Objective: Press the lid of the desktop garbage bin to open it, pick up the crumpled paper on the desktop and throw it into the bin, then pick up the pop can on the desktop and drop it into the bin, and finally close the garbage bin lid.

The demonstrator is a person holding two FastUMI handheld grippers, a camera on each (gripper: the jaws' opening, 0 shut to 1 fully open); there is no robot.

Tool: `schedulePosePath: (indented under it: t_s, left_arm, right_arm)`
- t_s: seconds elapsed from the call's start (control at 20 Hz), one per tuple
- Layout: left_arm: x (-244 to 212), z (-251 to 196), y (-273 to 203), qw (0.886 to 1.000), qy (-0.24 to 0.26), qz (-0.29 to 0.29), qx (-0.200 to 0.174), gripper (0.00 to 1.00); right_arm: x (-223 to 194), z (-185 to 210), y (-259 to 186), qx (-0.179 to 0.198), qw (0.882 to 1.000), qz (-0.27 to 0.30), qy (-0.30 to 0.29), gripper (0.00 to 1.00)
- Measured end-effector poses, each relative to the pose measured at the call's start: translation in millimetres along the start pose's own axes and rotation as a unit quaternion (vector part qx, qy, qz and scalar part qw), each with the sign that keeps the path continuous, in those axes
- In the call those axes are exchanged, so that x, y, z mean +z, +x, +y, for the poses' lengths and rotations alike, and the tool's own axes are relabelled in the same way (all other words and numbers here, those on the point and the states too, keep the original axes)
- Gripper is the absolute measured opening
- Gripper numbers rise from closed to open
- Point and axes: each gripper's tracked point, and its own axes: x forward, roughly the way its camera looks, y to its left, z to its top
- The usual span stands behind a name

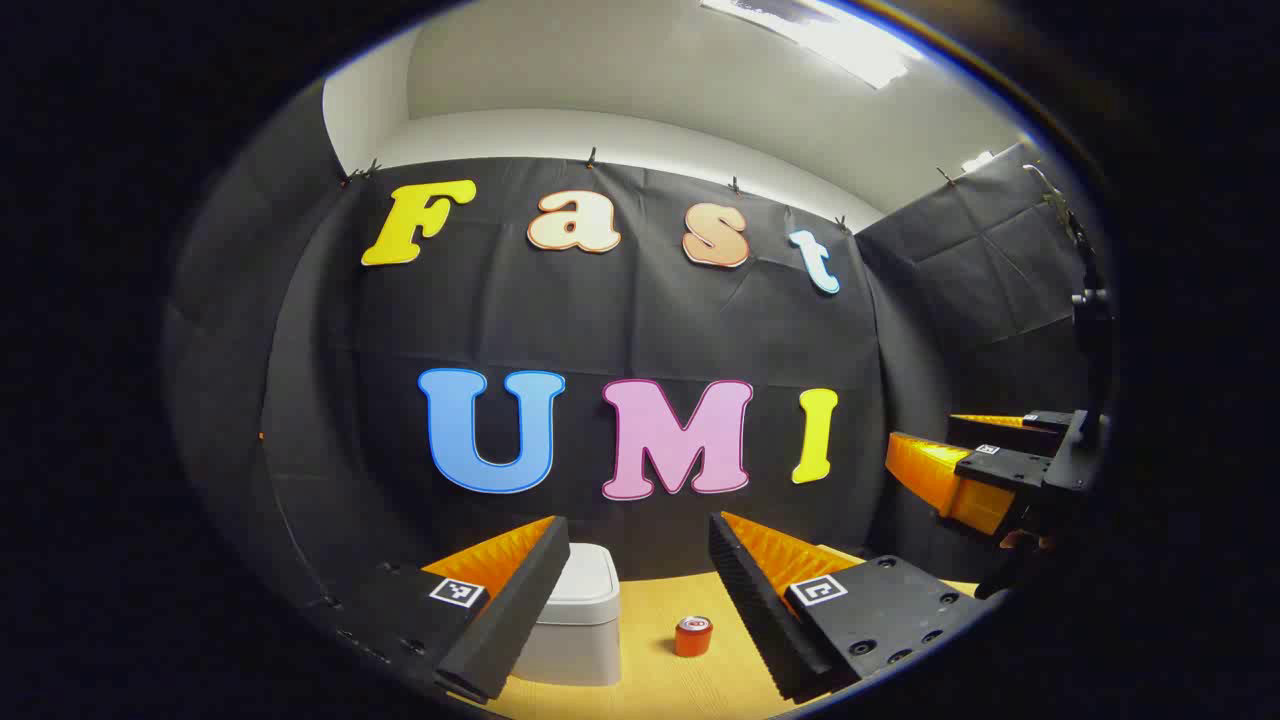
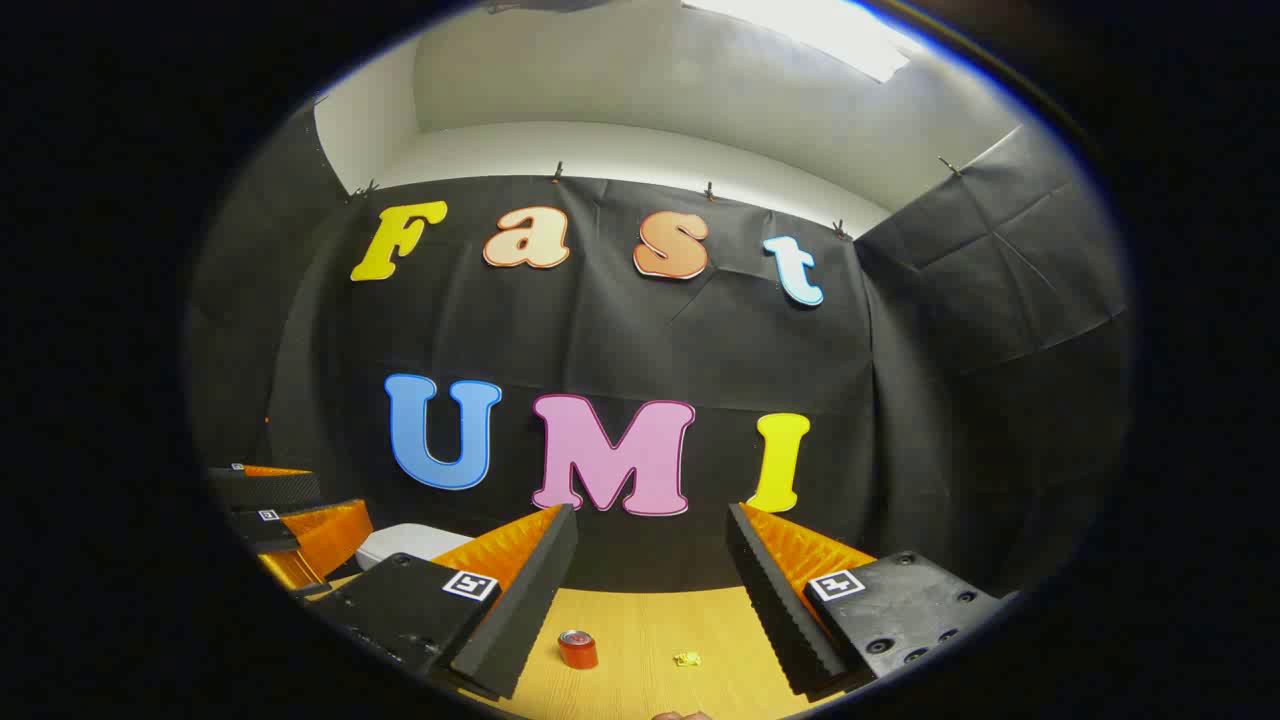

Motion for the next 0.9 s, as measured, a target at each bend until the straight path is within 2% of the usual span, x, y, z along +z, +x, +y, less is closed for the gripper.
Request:
schedulePosePath:
  t_s: [0.25,0.9]
  left_arm:
    - [-4,8,5,1.000,0.010,0.012,0.007,0.95]
    - [-13,12,15,1.000,-0.007,0.029,0.004,0.95]
  right_arm:
    - [-1,3,2,0.001,1.000,0.001,0.000,0.96]
    - [-10,2,10,-0.003,1.000,0.012,0.001,0.96]
